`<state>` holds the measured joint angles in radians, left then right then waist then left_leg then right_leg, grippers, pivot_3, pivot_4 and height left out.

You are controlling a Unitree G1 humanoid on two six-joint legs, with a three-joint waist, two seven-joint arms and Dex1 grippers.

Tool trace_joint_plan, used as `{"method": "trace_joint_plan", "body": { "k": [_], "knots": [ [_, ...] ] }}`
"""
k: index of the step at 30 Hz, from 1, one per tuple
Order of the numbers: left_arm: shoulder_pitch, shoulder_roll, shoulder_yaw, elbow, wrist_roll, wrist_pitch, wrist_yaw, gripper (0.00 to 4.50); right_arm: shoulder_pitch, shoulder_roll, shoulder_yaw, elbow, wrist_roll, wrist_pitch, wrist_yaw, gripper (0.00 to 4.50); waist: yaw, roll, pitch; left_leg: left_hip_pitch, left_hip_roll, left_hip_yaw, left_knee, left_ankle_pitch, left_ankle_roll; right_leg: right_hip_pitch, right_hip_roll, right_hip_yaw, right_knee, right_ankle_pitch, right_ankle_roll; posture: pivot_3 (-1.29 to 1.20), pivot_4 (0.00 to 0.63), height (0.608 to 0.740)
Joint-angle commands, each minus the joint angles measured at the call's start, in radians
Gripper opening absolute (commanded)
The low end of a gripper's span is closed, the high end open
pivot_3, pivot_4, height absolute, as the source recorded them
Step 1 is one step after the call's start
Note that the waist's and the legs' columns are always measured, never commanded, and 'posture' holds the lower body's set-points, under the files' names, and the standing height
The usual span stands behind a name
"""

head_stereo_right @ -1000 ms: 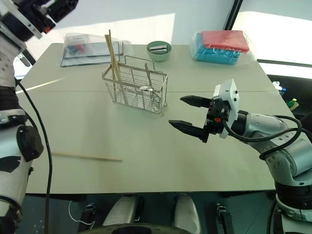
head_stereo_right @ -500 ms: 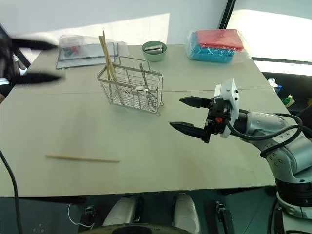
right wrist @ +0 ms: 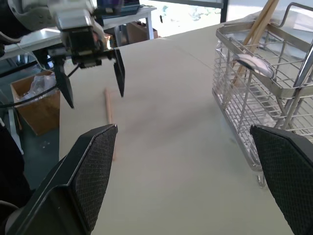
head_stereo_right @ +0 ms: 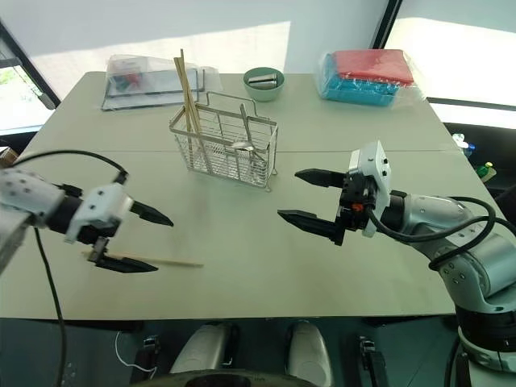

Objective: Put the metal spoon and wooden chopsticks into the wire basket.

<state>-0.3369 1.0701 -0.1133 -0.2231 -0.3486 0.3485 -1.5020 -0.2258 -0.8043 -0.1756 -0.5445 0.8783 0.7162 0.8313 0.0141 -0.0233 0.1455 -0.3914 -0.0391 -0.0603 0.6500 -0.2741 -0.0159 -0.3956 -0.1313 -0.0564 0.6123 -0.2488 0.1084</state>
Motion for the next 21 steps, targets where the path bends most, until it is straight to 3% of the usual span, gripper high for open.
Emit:
{"method": "trace_joint_plan", "body": {
  "k": [1,11,14,21],
  "knots": [
    [-0.025,-0.021,-0.076,0.049,0.101,-0.09,0.001,4.44,0.031,-0.022,-0.022,-0.061,-0.002,-0.014,0.014,4.5,-0.001,0.0,0.0,0.0,0.0,0.0,0.0,0.0,0.0,0.0,0.0,0.0,0.0,0.0,0.0,0.0,0.15,0.667],
    [-0.042,-0.08,-0.243,0.224,0.32,-0.28,0.005,4.44,0.044,-0.023,-0.018,-0.076,-0.011,-0.021,0.004,4.5,0.001,0.001,-0.001,0.001,0.001,0.0,0.0,0.0,0.0,0.0,0.001,-0.001,0.001,0.0,0.0,0.0,0.15,0.667],
    [-0.05,-0.091,-0.246,0.242,0.32,-0.285,-0.008,3.61,0.049,-0.025,-0.018,-0.082,-0.005,-0.016,0.006,4.5,0.003,0.003,-0.003,0.001,0.0,0.0,0.0,0.0,0.0,0.002,0.001,-0.001,0.0,0.0,0.0,0.0,0.15,0.667],
    [-0.07,-0.122,-0.236,0.26,0.32,-0.261,0.006,0.11,0.064,-0.035,-0.02,-0.083,-0.012,-0.023,0.025,4.5,-0.003,0.003,-0.005,0.002,0.001,0.0,0.0,0.0,0.001,0.001,0.002,-0.001,0.001,0.0,0.002,0.0,0.15,0.667]
  ]
}}
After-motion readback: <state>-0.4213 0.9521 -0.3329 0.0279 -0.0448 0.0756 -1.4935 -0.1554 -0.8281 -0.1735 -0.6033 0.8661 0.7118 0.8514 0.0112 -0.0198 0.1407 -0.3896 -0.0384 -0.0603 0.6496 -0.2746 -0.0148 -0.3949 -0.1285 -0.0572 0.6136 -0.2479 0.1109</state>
